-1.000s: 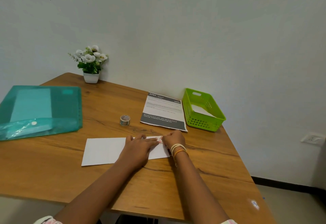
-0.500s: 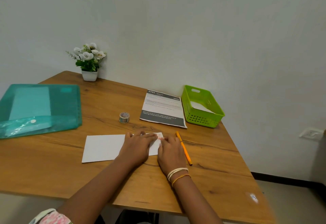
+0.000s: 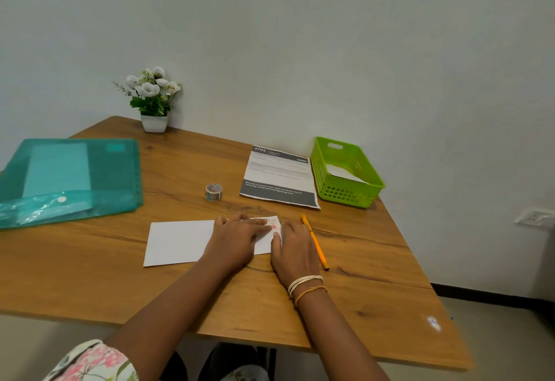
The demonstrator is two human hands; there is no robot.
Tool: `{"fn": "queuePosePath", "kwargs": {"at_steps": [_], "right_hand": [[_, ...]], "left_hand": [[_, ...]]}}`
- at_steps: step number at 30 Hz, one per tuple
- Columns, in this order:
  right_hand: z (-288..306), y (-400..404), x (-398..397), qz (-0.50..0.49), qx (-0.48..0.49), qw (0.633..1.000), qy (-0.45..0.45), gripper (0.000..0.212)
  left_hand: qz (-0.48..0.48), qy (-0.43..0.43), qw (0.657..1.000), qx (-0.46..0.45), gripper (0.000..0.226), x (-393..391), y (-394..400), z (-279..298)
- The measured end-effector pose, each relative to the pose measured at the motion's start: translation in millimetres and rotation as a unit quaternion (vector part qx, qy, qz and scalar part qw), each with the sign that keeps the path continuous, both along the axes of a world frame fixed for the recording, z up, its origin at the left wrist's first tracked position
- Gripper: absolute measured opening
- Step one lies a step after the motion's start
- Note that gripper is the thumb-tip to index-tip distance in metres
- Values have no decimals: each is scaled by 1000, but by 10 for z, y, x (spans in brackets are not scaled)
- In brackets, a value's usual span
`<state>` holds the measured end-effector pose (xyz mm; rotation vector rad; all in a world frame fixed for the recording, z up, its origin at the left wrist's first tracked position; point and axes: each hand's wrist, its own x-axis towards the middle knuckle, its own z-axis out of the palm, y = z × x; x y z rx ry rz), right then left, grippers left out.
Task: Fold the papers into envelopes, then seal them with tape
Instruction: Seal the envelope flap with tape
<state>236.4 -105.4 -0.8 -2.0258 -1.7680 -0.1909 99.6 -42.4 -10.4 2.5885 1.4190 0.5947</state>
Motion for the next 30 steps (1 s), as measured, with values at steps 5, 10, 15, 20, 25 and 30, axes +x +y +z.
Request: {"fn": "queuePosePath", "kwargs": {"at_steps": [5, 10, 15, 20, 25, 30], "right_hand": [[43, 5, 31, 74, -56, 995, -27, 44], [15, 37, 26, 40, -78, 996, -32, 49], [2, 8, 6, 38, -38, 998, -26, 50], [9, -41, -7, 46, -22, 998, -26, 45], [26, -61, 2, 56, -20, 998, -9, 44], [40, -94, -4, 30, 26, 999, 2, 24]], "left_hand": [[0, -15, 1000, 2, 42, -3, -21, 4], [12, -15, 1000, -9, 40, -6, -11, -10], [10, -20, 1000, -7, 38, -19, -14, -16], [18, -9, 1000, -19, 42, -12, 3, -19], [48, -44, 998, -7, 38, -26, -30, 28], [122, -17, 986, -114, 79, -62, -37, 273]]}}
